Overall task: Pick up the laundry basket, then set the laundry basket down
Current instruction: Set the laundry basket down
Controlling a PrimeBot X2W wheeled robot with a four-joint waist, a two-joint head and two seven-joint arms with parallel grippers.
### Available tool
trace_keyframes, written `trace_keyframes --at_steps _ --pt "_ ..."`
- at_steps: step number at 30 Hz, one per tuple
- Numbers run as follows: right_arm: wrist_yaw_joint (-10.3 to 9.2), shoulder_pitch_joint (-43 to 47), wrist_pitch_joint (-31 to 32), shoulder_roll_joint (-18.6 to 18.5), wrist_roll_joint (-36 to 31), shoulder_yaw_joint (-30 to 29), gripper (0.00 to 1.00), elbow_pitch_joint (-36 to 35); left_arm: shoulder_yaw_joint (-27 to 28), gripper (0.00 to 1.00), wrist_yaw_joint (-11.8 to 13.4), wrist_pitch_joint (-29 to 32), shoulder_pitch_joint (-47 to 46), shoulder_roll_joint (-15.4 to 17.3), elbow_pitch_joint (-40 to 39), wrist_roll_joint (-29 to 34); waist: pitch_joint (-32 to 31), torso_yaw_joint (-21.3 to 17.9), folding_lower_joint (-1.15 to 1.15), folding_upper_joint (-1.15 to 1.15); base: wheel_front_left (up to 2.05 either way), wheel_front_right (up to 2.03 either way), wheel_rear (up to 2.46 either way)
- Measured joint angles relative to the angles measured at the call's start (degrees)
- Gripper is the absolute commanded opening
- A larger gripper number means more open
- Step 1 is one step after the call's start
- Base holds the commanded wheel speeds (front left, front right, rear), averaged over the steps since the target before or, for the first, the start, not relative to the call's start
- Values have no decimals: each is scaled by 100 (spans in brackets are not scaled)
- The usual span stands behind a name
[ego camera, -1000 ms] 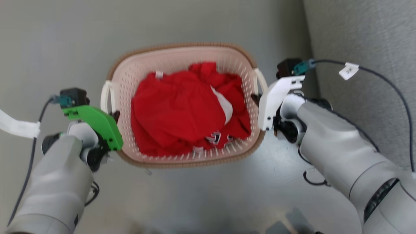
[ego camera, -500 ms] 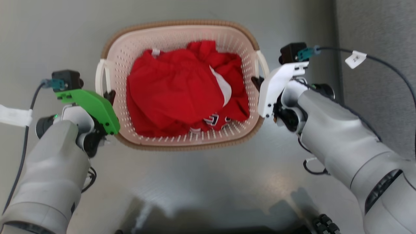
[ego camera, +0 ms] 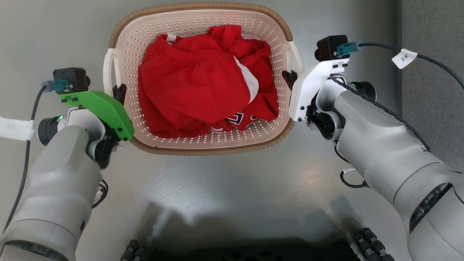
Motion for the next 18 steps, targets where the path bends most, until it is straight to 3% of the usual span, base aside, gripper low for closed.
trace_keyframes --at_steps 18 --pt "-47 -89 -424 -26 -2 140 0 33 -54 0 4 -447 -38 -82 87 29 313 69 -1 0 0 0 0"
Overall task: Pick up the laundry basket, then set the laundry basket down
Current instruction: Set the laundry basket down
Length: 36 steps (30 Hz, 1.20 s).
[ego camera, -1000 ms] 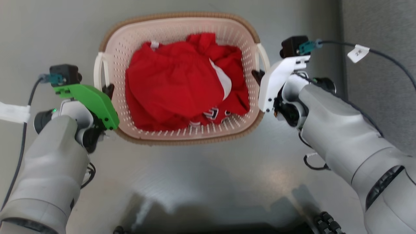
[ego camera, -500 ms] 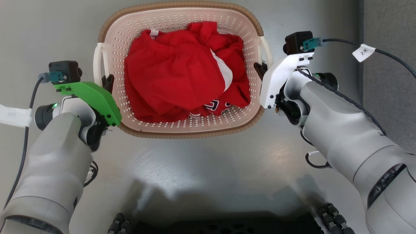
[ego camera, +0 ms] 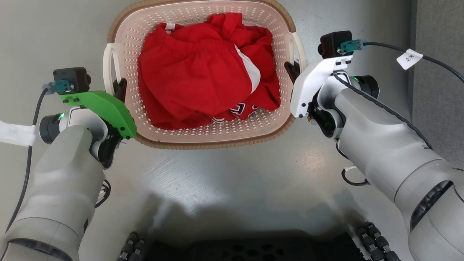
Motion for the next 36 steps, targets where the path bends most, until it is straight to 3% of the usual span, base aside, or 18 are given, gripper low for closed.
trace_keyframes --at_steps 32,36 --pt "-152 -74 -531 9 12 190 0 112 -181 0 0 -292 -136 -102 127 4 203 -2 0 0 0 0 0" --pt "-153 -74 -531 9 22 212 13 123 -200 0 1 -291 -139 -111 145 -2 209 1 0 0 0 0 0"
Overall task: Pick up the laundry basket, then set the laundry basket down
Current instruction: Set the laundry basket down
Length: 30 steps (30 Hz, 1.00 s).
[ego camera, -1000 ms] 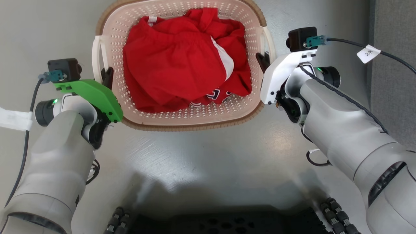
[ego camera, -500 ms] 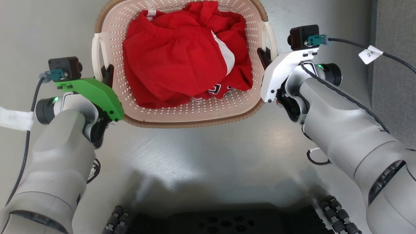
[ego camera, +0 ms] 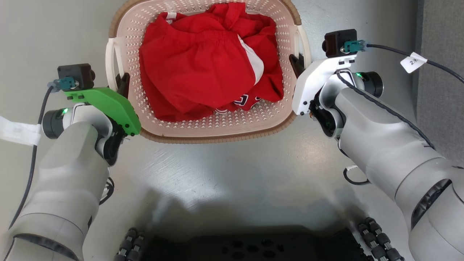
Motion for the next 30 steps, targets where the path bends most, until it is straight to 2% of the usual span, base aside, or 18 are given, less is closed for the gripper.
trace_keyframes --at_steps 1,2,3,4,5,6,7,21,30 --pt "0 0 0 0 7 5 16 1 -1 0 -1 0 -1 -1 9 0 1 1 0 0 0 0 0" --pt "0 0 0 1 15 11 23 2 -4 19 0 0 -1 -2 16 -1 2 1 0 0 0 0 0" --pt "0 0 0 2 19 15 33 3 -5 45 0 0 -2 -3 30 -3 3 2 0 0 0 0 0" --pt "2 0 0 10 35 22 40 2 -5 56 0 0 -5 -3 40 -12 3 2 0 0 0 0 0" --pt "2 0 0 25 42 27 53 2 -5 98 0 0 -12 -3 48 -15 3 2 0 0 0 0 0" --pt "2 0 0 38 43 32 93 1 -9 100 0 2 -20 -3 59 -15 3 2 0 0 0 0 0" --pt "3 0 1 51 54 35 100 1 -12 100 0 27 -31 -4 71 -15 3 2 0 0 0 0 0" --pt "2 0 9 55 176 73 100 2 -93 100 0 100 -63 -2 140 -66 -13 9 0 0 0 0 0" --pt "8 23 9 56 305 123 100 1 -162 100 0 74 -47 65 265 -84 -241 -18 0 0 0 0 0"
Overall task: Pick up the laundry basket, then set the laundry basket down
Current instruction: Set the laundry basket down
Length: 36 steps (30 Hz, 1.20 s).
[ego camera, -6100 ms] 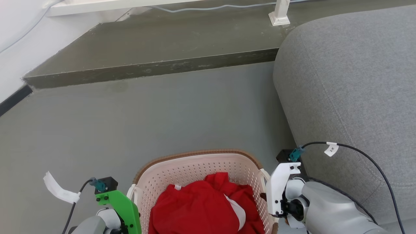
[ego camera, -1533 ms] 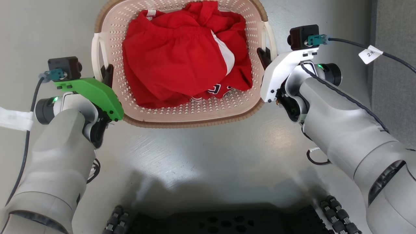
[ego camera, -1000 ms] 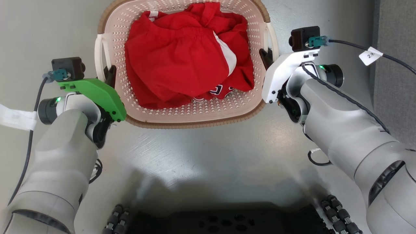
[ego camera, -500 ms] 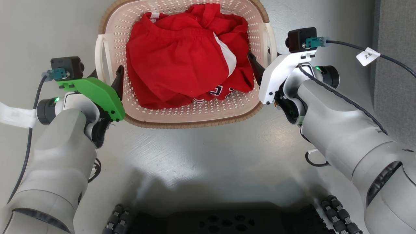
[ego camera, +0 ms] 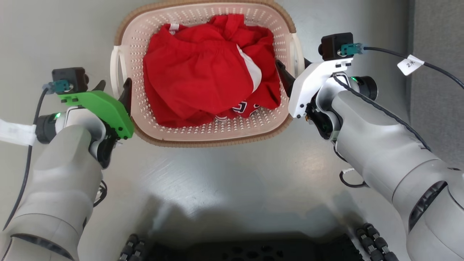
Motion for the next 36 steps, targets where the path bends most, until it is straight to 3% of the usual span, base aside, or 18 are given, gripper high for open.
trace_keyframes --at_steps 21,36 --pt "153 503 -19 11 246 53 100 27 -40 100 4 -227 601 133 2 -177 -1025 -178 0 0 0 0 0" --pt "307 977 -417 19 352 59 100 68 64 100 5 -402 1236 218 -308 -347 -2069 -312 0 0 0 0 0"
